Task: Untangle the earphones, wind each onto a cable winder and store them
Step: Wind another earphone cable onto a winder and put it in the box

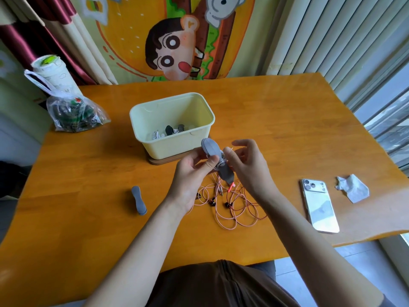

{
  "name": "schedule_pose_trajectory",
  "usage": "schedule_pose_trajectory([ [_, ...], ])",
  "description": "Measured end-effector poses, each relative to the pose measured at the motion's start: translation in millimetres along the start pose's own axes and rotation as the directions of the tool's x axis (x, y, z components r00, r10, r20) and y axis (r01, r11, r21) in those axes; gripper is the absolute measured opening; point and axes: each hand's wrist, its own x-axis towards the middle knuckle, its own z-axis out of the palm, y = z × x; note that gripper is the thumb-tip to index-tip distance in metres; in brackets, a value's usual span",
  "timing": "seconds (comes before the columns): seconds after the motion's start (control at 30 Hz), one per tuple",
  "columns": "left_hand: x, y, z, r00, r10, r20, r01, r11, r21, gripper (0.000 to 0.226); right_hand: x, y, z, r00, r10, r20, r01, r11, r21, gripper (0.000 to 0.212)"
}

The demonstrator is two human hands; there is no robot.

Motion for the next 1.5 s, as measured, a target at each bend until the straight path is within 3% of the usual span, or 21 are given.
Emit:
schedule_pose_trajectory([
  [0.1,1.6,-4.1,-3.3,0.996,-0.049,-0.078,0.047,0.999,-0.022,0.019,6.5,8.8,8.6,0.994,0.099,-0.048,-0.098,0.995,0.032,0.041],
  [0.2,5.9,-4.8,-7.6,0.968,-0.098,-0.23,0.085,0.994,-0.068,0.012,2.6,12.6,13.1,0.978,-0.053,-0.199,0.037,0.996,-0.084,0.033],
  [0.27,11.4,-4.4,-11.5,0.928,-0.131,-0.349,0.101,0.989,-0.104,0.011,-2.6,15.1,15.3,0.965,-0.159,-0.209,0.131,0.981,-0.142,0.019],
  [0.33,16.6,-5.9,-14.7,0.887,-0.148,-0.437,0.118,0.988,-0.096,0.012,-4.2,17.6,19.2,0.992,-0.119,-0.047,0.11,0.981,-0.162,0.005],
  [0.37,19.6,-6.8,-15.9,0.873,-0.142,-0.466,0.116,0.99,-0.085,0.013,-1.7,17.0,22.2,0.994,-0.043,0.1,0.06,0.982,-0.18,0.01],
  [0.43,23.6,-8.1,-15.0,0.862,-0.107,-0.496,0.098,0.994,-0.044,0.017,7.2,13.9,27.6,0.92,0.116,0.375,-0.041,0.979,-0.202,0.024],
  [0.5,26.9,-8.1,-12.9,0.864,-0.047,-0.501,0.084,0.995,0.05,0.018,23.2,10.0,32.5,0.873,0.188,0.449,-0.174,0.982,-0.073,0.034],
  [0.6,30.4,-10.0,-13.5,0.88,0.091,-0.466,0.046,0.96,0.275,0.023,49.5,4.9,36.8,0.876,0.24,0.418,-0.325,0.935,0.144,0.044],
  [0.8,51.0,-9.1,-31.6,0.838,0.449,-0.31,-0.085,0.668,0.739,0.027,76.3,-4.0,53.2,0.873,0.212,0.439,-0.387,0.849,0.359,0.035],
  [0.9,68.3,-6.0,-52.4,0.859,0.483,-0.167,-0.143,0.54,0.83,0.023,97.0,-10.1,59.3,0.885,0.212,0.413,-0.372,0.857,0.357,0.031],
  [0.97,80.2,-5.0,-71.2,0.885,0.451,-0.118,-0.117,0.459,0.881,0.024,120.8,-14.1,64.0,0.917,0.19,0.351,-0.296,0.913,0.28,0.025],
  [1.07,93.8,0.2,-97.9,0.923,0.348,-0.167,0.069,0.278,0.958,0.027,165.7,-14.4,79.9,0.969,0.077,0.236,-0.093,0.994,0.06,0.022],
  [1.13,97.7,0.3,-112.1,0.939,0.291,-0.184,0.15,0.134,0.98,0.027,191.8,-10.9,92.3,0.976,-0.009,0.216,0.059,0.972,-0.226,0.027],
  [1.2,98.7,-2.9,-120.7,0.951,0.264,-0.164,0.153,0.064,0.986,0.023,210.2,-4.3,104.2,0.963,-0.021,0.27,0.139,0.893,-0.429,0.029],
  [1.37,104.7,-6.3,-124.6,0.932,0.331,-0.146,0.131,0.068,0.989,0.008,236.7,13.7,125.2,0.903,0.188,0.388,0.181,0.651,-0.737,0.026],
  [1.5,108.1,-7.0,-128.6,0.923,0.362,-0.129,0.105,0.085,0.991,0.011,242.4,18.3,135.6,0.869,0.288,0.403,0.153,0.618,-0.771,0.026],
])
